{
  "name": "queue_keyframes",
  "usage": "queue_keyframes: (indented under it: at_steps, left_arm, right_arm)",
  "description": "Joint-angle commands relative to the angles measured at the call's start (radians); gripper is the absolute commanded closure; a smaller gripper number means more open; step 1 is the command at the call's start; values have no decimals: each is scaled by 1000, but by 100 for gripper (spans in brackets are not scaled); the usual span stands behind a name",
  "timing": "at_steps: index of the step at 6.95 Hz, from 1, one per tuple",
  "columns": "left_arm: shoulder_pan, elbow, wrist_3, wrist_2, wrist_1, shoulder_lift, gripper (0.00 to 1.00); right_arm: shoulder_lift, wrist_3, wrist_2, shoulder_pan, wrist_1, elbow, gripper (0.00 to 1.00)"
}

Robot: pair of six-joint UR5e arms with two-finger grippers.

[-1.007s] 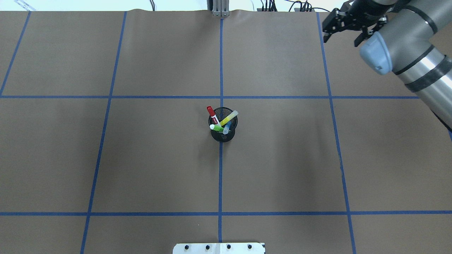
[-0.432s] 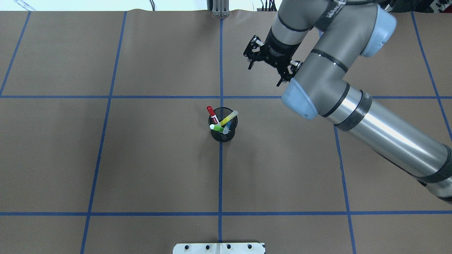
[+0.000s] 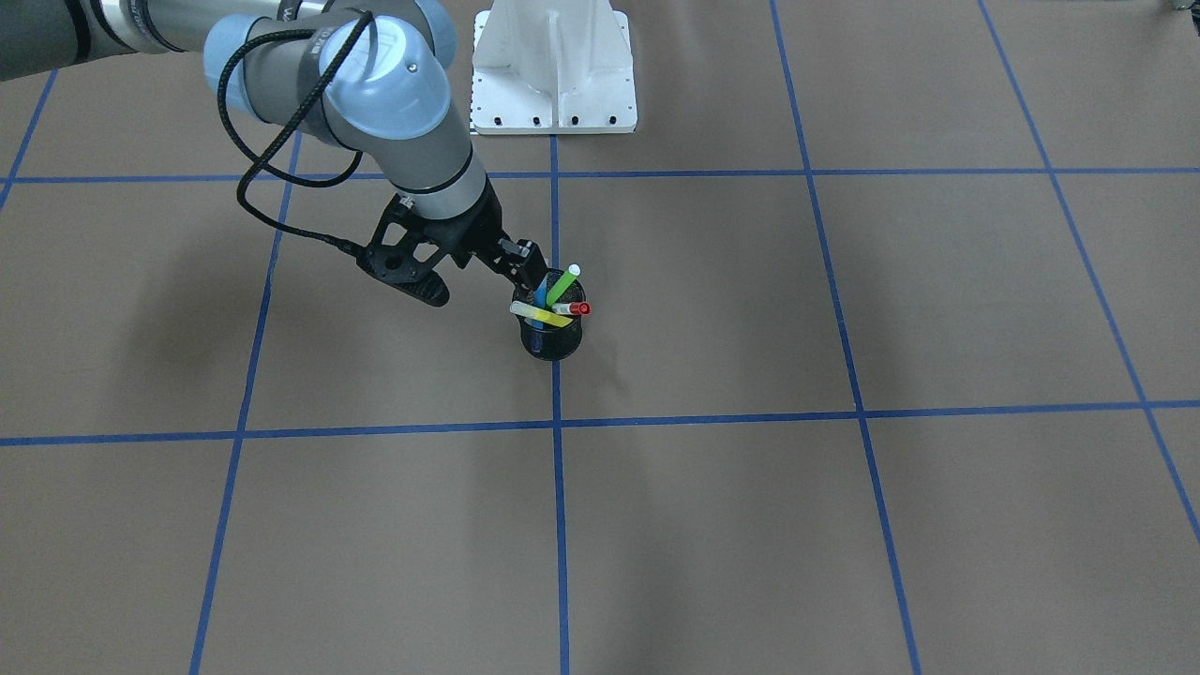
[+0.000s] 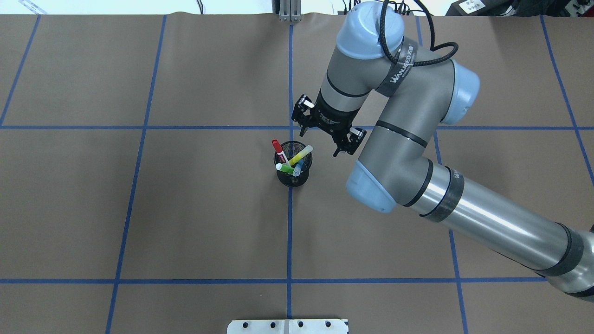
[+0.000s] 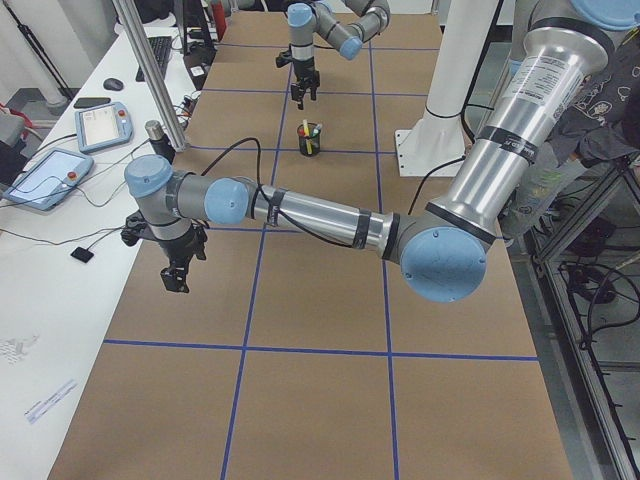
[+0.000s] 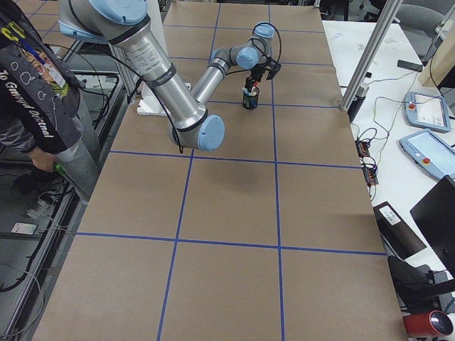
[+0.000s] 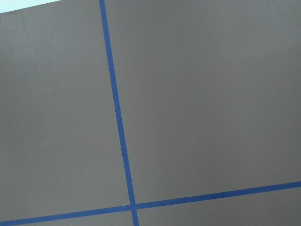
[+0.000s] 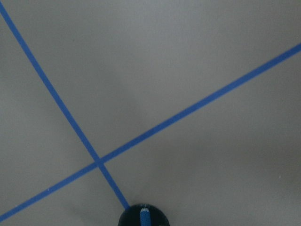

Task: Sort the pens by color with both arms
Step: 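Move the right gripper over the black mesh pen cup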

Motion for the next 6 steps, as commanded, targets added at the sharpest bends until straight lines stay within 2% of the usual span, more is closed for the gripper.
queue_keyframes:
  at_steps: [1, 4, 6]
  left_arm:
    - [0, -4, 1, 0, -8, 4, 0]
    - [2, -5, 5, -2, -25, 2, 0]
    - [5, 5, 13, -2, -23, 2, 0]
  right_arm:
    - [-37, 21, -33, -50, 3, 43, 23]
    - [-30, 17, -114, -125, 6, 30, 24]
    - [-17, 11, -125, -131, 8, 27, 25]
